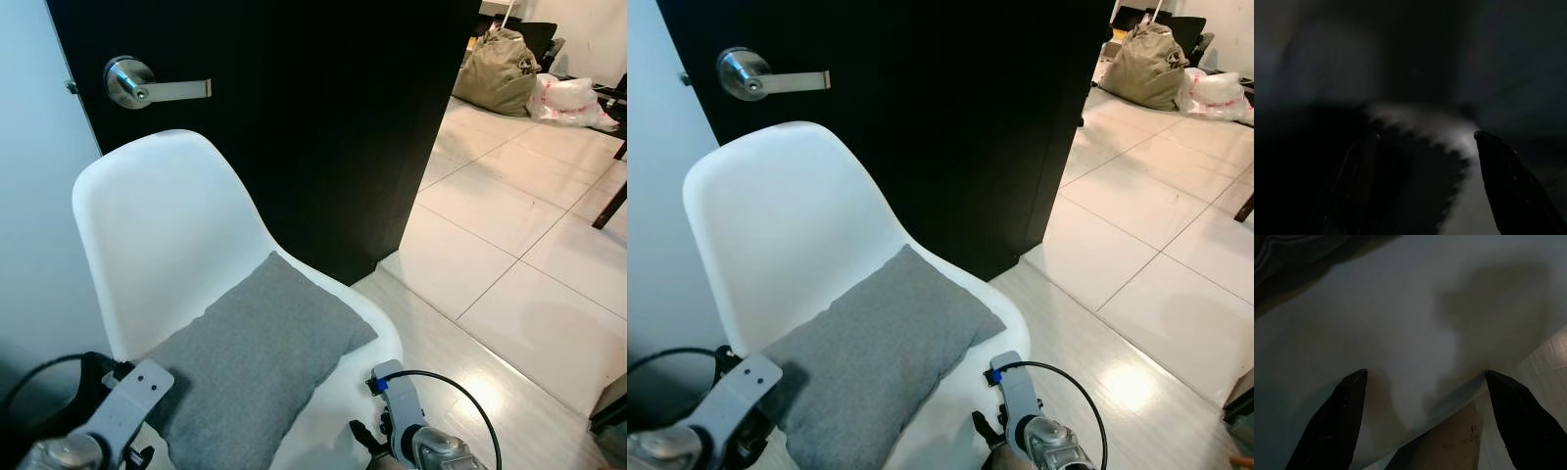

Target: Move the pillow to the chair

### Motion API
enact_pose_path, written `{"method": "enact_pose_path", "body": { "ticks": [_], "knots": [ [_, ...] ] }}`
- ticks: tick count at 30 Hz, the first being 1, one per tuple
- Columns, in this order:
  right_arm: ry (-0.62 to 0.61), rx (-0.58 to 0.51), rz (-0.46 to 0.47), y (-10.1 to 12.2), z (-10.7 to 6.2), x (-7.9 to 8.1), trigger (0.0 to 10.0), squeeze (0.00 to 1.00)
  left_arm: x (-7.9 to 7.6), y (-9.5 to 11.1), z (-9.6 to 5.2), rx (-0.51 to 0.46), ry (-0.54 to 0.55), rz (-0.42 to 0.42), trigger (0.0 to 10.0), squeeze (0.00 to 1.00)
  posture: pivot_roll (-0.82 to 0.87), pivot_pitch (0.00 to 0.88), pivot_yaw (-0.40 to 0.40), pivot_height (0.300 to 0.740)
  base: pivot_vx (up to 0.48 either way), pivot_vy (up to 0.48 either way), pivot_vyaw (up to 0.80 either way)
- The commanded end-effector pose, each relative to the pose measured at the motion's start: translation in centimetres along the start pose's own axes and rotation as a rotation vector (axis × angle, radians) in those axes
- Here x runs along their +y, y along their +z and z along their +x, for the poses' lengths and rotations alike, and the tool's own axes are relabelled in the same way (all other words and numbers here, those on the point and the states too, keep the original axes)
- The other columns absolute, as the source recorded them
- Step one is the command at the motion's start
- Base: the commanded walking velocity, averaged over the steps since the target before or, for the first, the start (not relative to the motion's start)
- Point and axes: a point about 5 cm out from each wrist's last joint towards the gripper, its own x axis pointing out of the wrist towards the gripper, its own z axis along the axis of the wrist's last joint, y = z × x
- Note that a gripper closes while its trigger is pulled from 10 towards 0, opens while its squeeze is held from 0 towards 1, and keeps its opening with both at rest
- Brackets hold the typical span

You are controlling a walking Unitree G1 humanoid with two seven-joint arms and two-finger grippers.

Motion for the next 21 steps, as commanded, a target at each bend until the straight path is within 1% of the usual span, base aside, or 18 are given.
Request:
{"method": "enact_pose_path", "body": {
  "ticks": [1, 2, 3, 4, 5, 6, 7, 8, 9, 10, 11, 13, 14, 15, 18, 19, 20, 21],
  "knots": [
    [0.028, 0.097, 0.029, -2.2, -0.1, 0.7, 10.0, 0.0, -0.8, 1.7, -0.4, -0.113, -0.098, -0.047, 10.0, 0.0, 0.07, 0.057, -0.07, 0.592, 0.0, 0.0, 0.0],
    [0.03, 0.095, 0.033, -2.2, -0.1, 0.8, 10.0, 0.0, -1.1, 3.0, -0.8, -0.213, -0.151, -0.048, 10.0, 0.0, 0.07, 0.057, -0.07, 0.592, 0.0, 0.0, 0.0],
    [0.03, 0.095, 0.033, -2.2, -0.1, 0.8, 10.0, 0.0, -1.1, 3.0, -0.8, -0.213, -0.151, -0.048, 10.0, 0.0, 0.07, 0.057, -0.07, 0.592, 0.0, 0.0, 0.0],
    [0.033, 0.092, 0.036, -2.2, -0.1, 0.8, 10.0, 0.0, -1.6, 3.8, -1.2, -0.282, -0.211, -0.055, 10.0, 0.0, 0.07, 0.054, -0.069, 0.592, 0.0, 0.0, 0.0],
    [0.037, 0.087, 0.045, -2.2, -0.1, 0.9, 10.0, 0.0, -2.3, 4.7, -1.6, -0.371, -0.291, -0.072, 10.0, 0.0, 0.07, 0.051, -0.065, 0.592, 0.0, 0.0, 0.0],
    [0.039, 0.083, 0.052, -2.2, -0.1, 0.9, 10.0, 0.0, -2.7, 5.2, -2.0, -0.431, -0.344, -0.085, 10.0, 0.0, 0.07, 0.051, -0.065, 0.592, 0.0, 0.0, 0.0],
    [0.041, 0.077, 0.057, -2.1, -0.1, 0.9, 10.0, 0.0, -3.1, 5.5, -2.2, -0.477, -0.39, -0.106, 10.0, 0.0, 0.07, 0.05, -0.064, 0.592, 0.0, 0.0, 0.0],
    [0.041, 0.077, 0.057, -2.1, -0.1, 0.9, 10.0, 0.0, -3.1, 5.5, -2.2, -0.477, -0.39, -0.106, 10.0, 0.0, 0.07, 0.05, -0.064, 0.592, 0.0, 0.0, 0.0],
    [0.043, 0.068, 0.07, -2.1, -0.1, 0.9, 10.0, 0.0, -3.4, 5.8, -2.3, -0.524, -0.432, -0.145, 10.0, 0.0, 0.07, 0.05, -0.063, 0.592, 0.0, 0.0, 0.0],
    [0.04, 0.054, 0.092, -1.9, -0.1, 0.8, 10.0, 0.0, -3.6, 5.8, -2.1, -0.547, -0.45, -0.187, 10.0, 0.0, 0.06, 0.05, -0.063, 0.592, 0.0, 0.0, 0.0],
    [0.033, 0.033, 0.121, -1.7, -0.2, 0.6, 10.0, 0.0, -3.8, 6.0, -1.8, -0.581, -0.472, -0.26, 10.0, 0.0, 0.06, 0.05, -0.063, 0.592, 0.0, 0.0, 0.0],
    [0.011, -0.025, 0.185, -1.0, -0.3, -0.1, 10.0, 0.0, -3.7, 5.8, -0.1, -0.575, -0.414, -0.37, 10.0, 0.0, 0.06, 0.052, -0.061, 0.592, 0.0, 0.0, 0.0],
    [0.011, -0.025, 0.185, -1.0, -0.3, -0.1, 10.0, 0.0, -3.7, 5.8, -0.1, -0.575, -0.414, -0.37, 10.0, 0.0, 0.06, 0.052, -0.061, 0.592, 0.0, 0.0, 0.0],
    [-0.007, -0.056, 0.205, -0.7, -0.4, -0.5, 10.0, 0.0, -3.5, 5.6, 0.7, -0.564, -0.374, -0.41, 10.0, 0.0, 0.07, 0.052, -0.062, 0.592, 0.0, 0.0, 0.0],
    [-0.049, -0.09, 0.233, -0.2, -0.5, -1.2, 10.0, 0.0, -2.9, 4.8, 3.4, -0.524, -0.188, -0.537, 10.0, 0.0, 0.06, 0.053, -0.056, 0.607, 0.0, 0.0, 0.0],
    [-0.054, -0.097, 0.235, -0.1, -0.6, -1.3, 10.0, 0.0, -2.7, 4.5, 4.2, -0.512, -0.119, -0.548, 10.0, 0.0, 0.06, 0.053, -0.056, 0.612, 0.0, 0.0, 0.0],
    [-0.056, -0.102, 0.235, 0.0, -0.6, -1.3, 10.0, 0.0, -2.6, 4.4, 4.6, -0.504, -0.075, -0.558, 10.0, 0.0, 0.06, 0.053, -0.056, 0.617, 0.0, 0.0, 0.0],
    [-0.058, -0.107, 0.236, 0.1, -0.6, -1.3, 10.0, 0.0, -2.7, 4.3, 5.0, -0.502, -0.056, -0.602, 10.0, 0.0, 0.06, 0.051, -0.058, 0.622, 0.0, 0.0, 0.0]
  ]
}}
